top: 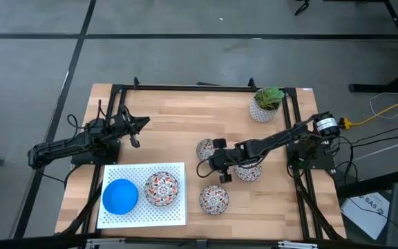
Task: Pick & Place Mini bowls
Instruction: Stack the orange patterned bowl on the orange patterned bowl on the shelf
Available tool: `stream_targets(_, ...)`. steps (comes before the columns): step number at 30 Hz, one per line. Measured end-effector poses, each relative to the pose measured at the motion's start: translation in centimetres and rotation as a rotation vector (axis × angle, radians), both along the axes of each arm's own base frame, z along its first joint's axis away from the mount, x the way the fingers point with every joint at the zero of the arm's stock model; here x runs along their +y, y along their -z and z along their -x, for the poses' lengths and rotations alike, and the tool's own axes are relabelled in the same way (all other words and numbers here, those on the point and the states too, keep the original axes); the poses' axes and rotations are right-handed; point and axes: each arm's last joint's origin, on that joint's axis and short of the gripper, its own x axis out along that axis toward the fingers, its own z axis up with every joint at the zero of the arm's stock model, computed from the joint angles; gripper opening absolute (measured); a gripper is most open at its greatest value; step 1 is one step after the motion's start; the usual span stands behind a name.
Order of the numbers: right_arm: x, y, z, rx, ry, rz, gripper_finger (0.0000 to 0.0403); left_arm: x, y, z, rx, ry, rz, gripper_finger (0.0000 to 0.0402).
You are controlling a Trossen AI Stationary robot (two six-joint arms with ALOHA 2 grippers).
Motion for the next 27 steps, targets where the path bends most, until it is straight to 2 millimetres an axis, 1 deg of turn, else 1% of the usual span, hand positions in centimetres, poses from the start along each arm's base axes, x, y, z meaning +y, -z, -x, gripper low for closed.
stream_targets(1,0.0,-0.1,-0.1,-0.012,0.007,0.012,0.0023,0.0,0.0,0.0,0.0,0.0,0.0,0.0033)
stream_targets(2,0.0,-0.3,-0.1,-0.019,0.01,0.021,0.0016,0.0,0.0,0.0,0.0,0.0,0.0,0.0033)
stream_targets(7,0.0,-0.2,-0.1,-0.014,0.018,-0.012,0.0029,0.0,0.0,0.0,0.0,0.0,0.0,0.0029)
stream_targets(9,0.0,-0.3,-0.2,-0.021,0.023,-0.013,0.0022,0.0,0.0,0.0,0.0,0.0,0.0,0.0029)
stream_targets(12,0.0,-1.2,-0.6,-0.017,0.022,-0.004,0.0011,0.0,0.0,0.0,0.0,0.0,0.0,0.003)
stream_targets(15,0.2,-2.5,-0.9,0.031,0.009,-0.003,0.0011,0.0,0.0,0.0,0.0,0.0,0.0,0.0033)
stream_targets(18,0.2,-4.4,-1.3,0.068,0.02,0.031,0.001,0.0,0.0,0.0,0.0,0.0,0.0,0.0033)
stream_targets(27,-0.1,-9.2,-2.0,0.078,0.061,0.219,0.0009,0.0,0.0,0.0,0.0,0.0,0.0,0.0029)
